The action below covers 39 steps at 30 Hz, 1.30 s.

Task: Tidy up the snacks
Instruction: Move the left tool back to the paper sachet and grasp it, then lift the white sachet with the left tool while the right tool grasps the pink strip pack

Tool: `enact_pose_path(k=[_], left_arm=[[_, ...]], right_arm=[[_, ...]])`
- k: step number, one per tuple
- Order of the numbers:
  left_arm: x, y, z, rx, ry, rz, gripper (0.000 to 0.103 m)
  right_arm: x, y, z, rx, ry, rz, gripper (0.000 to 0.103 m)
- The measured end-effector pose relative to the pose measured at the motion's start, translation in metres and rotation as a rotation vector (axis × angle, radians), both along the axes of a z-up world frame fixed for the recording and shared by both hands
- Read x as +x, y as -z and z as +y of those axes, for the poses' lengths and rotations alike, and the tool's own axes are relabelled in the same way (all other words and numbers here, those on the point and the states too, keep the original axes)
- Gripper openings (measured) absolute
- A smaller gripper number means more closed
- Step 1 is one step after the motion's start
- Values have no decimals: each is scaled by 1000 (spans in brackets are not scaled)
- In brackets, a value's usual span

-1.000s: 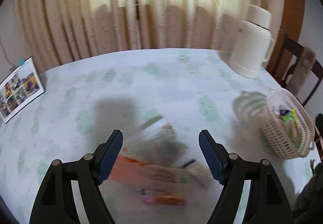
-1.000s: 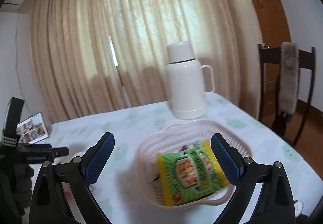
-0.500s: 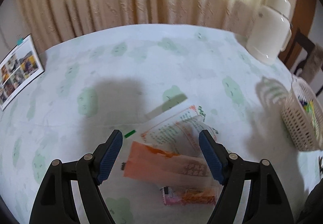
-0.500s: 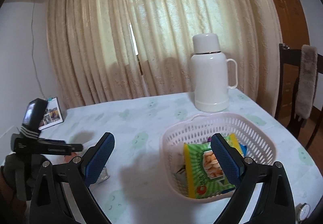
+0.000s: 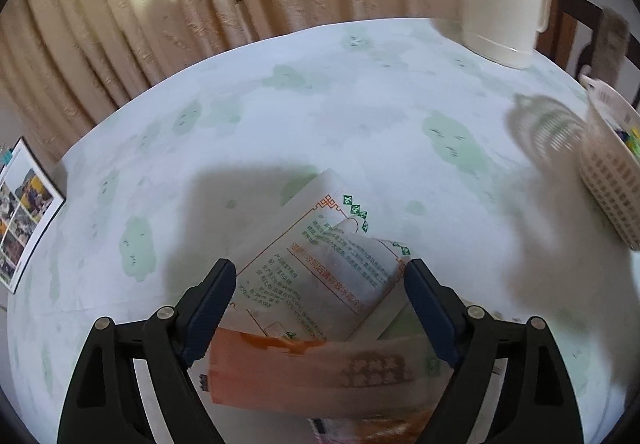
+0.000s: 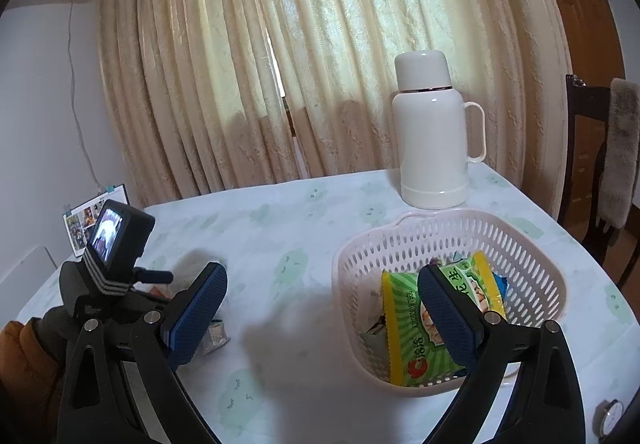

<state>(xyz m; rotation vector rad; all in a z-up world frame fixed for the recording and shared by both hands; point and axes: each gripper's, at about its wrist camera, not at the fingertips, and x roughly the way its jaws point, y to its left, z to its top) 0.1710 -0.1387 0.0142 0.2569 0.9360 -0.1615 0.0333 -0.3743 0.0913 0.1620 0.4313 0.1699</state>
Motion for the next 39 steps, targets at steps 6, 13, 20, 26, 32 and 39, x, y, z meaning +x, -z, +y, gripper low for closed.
enact_pose_path(k=[6, 13, 20, 26, 32, 39], left_arm=[[14, 1, 29, -37, -100, 24, 63], [15, -4, 55, -110, -168, 22, 43], [8, -11, 68, -172, -198, 25, 28], [9, -18, 77, -220, -222, 22, 38], [17, -13, 63, -210, -199, 23, 75], [24, 5, 43, -47, -175, 1, 58]], right_arm=[[0, 1, 3, -11, -3, 1, 96], [-1, 1, 3, -14, -6, 0, 96], [0, 5, 10, -36, -21, 4, 96], [1, 5, 10, -42, -24, 7, 96], [1, 6, 11, -46, -28, 9, 96], [0, 8, 18, -62, -48, 9, 96]])
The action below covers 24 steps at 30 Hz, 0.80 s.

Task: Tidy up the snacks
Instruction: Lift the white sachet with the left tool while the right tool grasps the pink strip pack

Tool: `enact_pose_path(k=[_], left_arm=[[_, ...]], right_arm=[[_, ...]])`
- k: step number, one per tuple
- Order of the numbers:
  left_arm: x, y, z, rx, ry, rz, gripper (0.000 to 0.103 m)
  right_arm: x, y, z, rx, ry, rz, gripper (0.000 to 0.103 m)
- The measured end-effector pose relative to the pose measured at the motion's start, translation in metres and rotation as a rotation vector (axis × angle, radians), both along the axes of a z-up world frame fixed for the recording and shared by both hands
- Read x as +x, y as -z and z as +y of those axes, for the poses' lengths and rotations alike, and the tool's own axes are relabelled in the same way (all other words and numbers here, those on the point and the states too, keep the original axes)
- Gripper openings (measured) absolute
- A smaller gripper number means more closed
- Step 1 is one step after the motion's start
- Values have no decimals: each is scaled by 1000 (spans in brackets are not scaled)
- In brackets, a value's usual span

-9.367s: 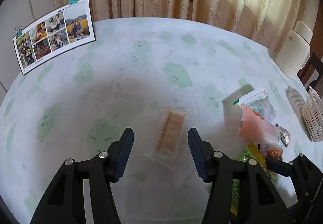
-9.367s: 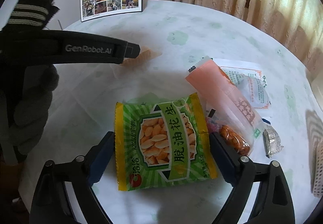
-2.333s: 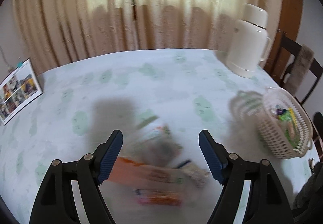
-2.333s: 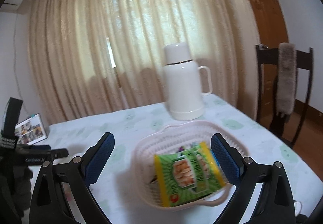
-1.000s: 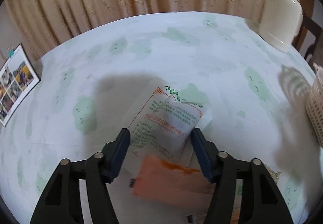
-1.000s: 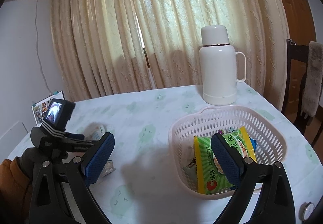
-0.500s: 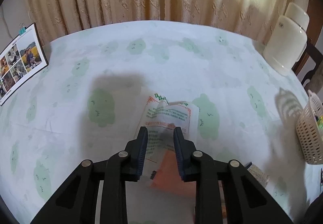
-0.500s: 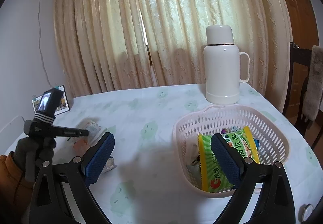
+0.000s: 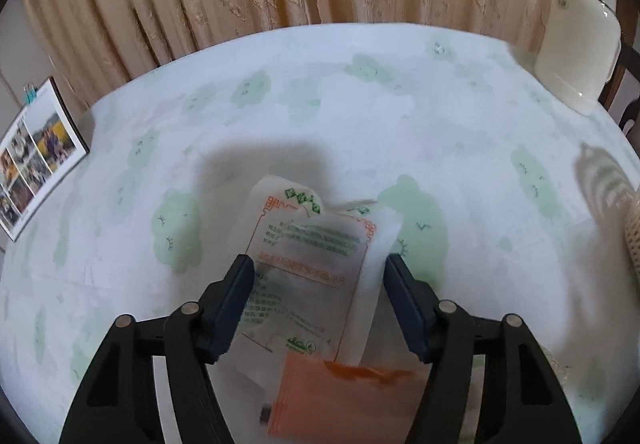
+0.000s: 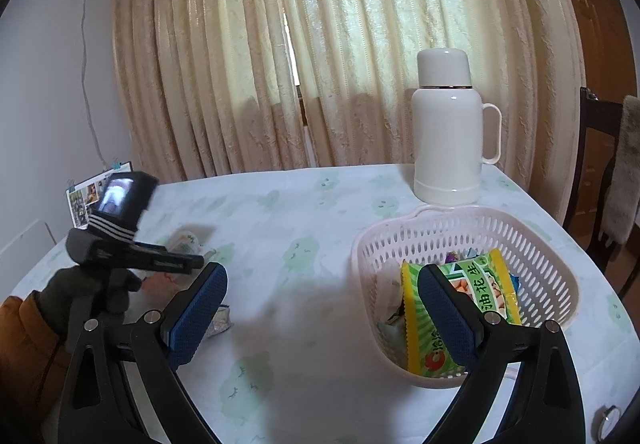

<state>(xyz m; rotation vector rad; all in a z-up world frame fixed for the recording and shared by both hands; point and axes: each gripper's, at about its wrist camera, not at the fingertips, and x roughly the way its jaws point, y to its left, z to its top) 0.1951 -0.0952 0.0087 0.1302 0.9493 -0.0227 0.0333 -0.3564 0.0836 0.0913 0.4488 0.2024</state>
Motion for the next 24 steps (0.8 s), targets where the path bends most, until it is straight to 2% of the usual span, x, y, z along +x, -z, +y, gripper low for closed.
enact_pose_path(k=[4, 6, 15, 20, 24], left_arm=[[-1, -3, 9, -20, -7, 0, 39], [-2, -6, 14, -48, -11, -4, 37], [-15, -35, 45, -164, -67, -56, 36], [-27, -53, 57, -195, -83, -93, 36], [-36, -63, 59, -209, -81, -118, 36]], right_arm=[[-1, 1, 3, -9, -10, 0, 96], [-1, 2, 3, -10, -14, 1, 96], [1, 9, 18, -3, -82, 32, 96], [11, 16, 48, 16, -217, 128, 96], [27, 19, 85, -56, -315, 188, 96]])
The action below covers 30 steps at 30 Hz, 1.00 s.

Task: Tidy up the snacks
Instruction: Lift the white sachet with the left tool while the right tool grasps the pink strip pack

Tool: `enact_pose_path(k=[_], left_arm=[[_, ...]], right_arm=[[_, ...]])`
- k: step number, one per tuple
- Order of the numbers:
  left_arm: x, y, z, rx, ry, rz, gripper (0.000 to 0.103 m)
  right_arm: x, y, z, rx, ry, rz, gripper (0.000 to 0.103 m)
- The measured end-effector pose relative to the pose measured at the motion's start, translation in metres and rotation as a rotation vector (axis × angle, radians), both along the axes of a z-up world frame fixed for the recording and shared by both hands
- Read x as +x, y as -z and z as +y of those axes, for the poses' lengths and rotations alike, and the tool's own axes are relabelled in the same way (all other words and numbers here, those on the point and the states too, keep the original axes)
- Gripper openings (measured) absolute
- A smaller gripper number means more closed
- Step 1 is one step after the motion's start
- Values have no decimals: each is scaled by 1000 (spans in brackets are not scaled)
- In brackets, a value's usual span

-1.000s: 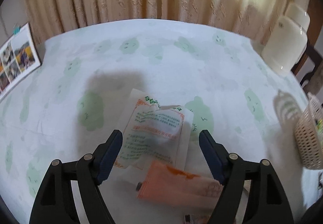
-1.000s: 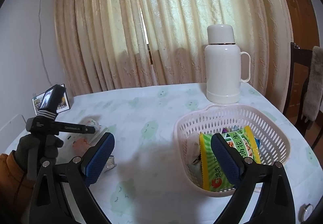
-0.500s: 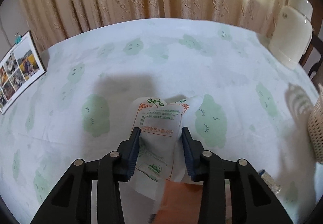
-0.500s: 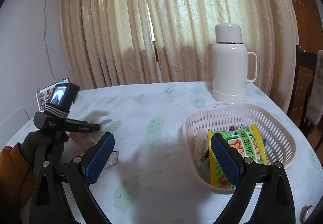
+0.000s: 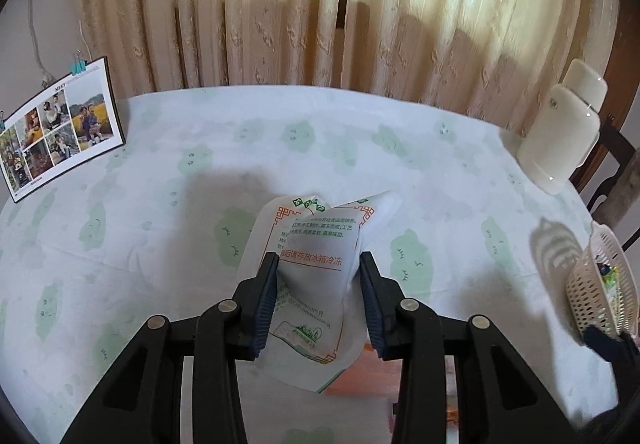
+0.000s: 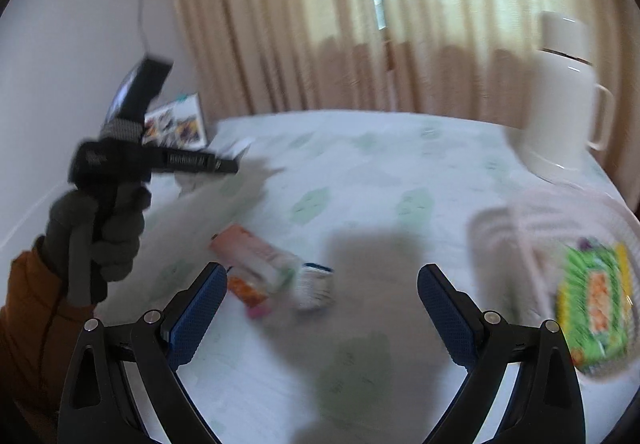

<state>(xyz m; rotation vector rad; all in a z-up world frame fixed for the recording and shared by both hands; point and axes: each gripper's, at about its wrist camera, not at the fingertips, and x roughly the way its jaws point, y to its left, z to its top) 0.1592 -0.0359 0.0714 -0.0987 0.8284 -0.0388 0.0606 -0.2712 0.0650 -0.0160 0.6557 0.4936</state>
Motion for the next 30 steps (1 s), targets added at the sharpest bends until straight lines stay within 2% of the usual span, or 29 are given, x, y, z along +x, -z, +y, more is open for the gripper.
enact_pose_path(k=[3, 7, 14, 16, 20, 30], left_arm=[[-3, -5, 2, -7, -2, -12, 36], [-6, -9, 4, -23, 2, -18, 36], [-5, -7, 7, -22, -14, -10, 36], [-4, -5, 6, -23, -16, 0, 36], [-3, -1, 2, -18, -11, 14, 36], [-4, -3, 2, -21, -8, 9, 36]], right_arm=[[12, 3, 24, -48, -61, 28, 91], [35, 15, 53, -110, -105, 83, 73], [67, 51, 83, -227, -192, 187, 72], [67, 53, 82, -220, -220, 209, 73], [55, 55, 91, -323, -252, 171, 73], [71, 57, 107, -322, -265, 168, 73]])
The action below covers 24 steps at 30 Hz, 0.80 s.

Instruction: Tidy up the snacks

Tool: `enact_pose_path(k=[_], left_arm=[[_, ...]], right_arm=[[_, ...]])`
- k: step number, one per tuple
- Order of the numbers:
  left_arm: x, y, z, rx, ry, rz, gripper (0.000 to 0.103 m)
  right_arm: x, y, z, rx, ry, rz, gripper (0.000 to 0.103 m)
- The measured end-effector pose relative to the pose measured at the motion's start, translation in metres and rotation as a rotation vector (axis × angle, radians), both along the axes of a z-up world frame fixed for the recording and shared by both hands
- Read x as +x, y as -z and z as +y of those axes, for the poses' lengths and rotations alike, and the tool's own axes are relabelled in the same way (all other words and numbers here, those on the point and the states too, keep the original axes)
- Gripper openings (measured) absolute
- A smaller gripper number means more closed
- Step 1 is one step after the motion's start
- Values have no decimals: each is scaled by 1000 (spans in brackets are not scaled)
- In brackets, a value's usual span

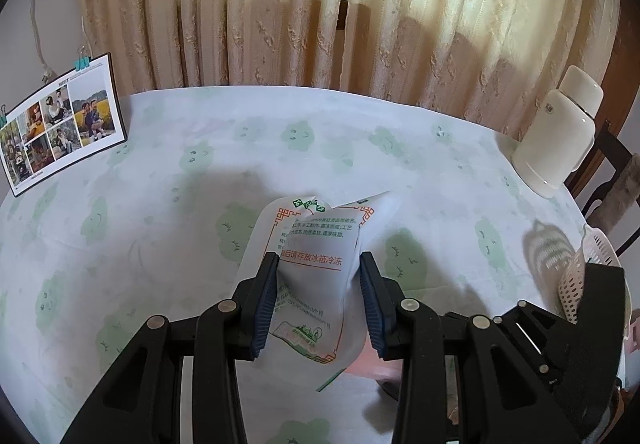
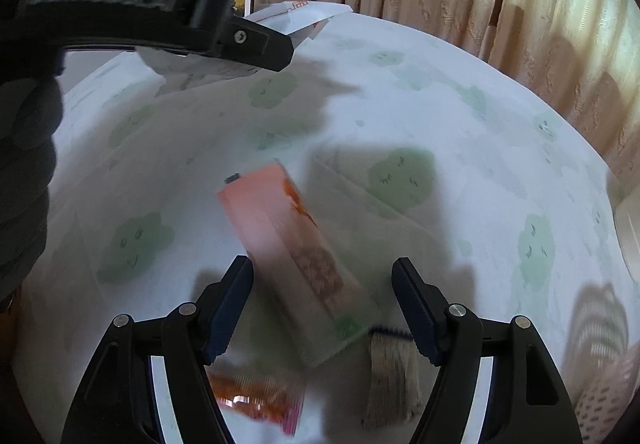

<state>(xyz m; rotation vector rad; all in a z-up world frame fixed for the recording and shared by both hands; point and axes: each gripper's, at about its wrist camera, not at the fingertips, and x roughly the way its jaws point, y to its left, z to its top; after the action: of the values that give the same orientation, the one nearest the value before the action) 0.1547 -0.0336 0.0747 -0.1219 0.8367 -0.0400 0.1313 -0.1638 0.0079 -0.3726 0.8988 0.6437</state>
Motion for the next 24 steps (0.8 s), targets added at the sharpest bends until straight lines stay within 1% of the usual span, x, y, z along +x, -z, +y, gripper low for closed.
enact_pose_path(k=[5, 6, 7, 8, 9, 13, 17, 19, 20, 21, 22, 24], left_arm=[[2, 1, 2, -5, -12, 7, 36], [2, 0, 2, -4, -13, 6, 36], [1, 0, 1, -2, -12, 3, 36], [0, -1, 1, 1, -12, -4, 36], [-1, -2, -1, 4, -12, -12, 36], [-3, -4, -1, 14, -3, -27, 36], [0, -2, 0, 13, -7, -18, 36], [2, 0, 4, 7, -23, -12, 37], [3, 3, 6, 3, -38, -3, 38], [5, 6, 7, -2, -42, 9, 46], [7, 9, 7, -16, -42, 25, 57], [9, 14, 4, -20, -35, 39, 68]], right_arm=[[0, 0, 0, 18, 15, 1, 70], [-1, 0, -1, 24, 25, -3, 67], [-2, 0, -1, 25, 38, -9, 60], [-3, 0, -2, 29, 56, -14, 55], [-3, -1, -3, 33, 84, -16, 48], [-1, -3, -8, 66, 135, -8, 38], [0, -5, -18, 131, 177, 19, 35], [-1, -8, -22, 158, 187, 28, 34], [-1, -10, -24, 173, 187, 30, 34], [-2, -13, -26, 186, 190, 30, 34], [-4, -15, -27, 194, 191, 29, 34], [-6, -18, -29, 212, 190, 25, 34]])
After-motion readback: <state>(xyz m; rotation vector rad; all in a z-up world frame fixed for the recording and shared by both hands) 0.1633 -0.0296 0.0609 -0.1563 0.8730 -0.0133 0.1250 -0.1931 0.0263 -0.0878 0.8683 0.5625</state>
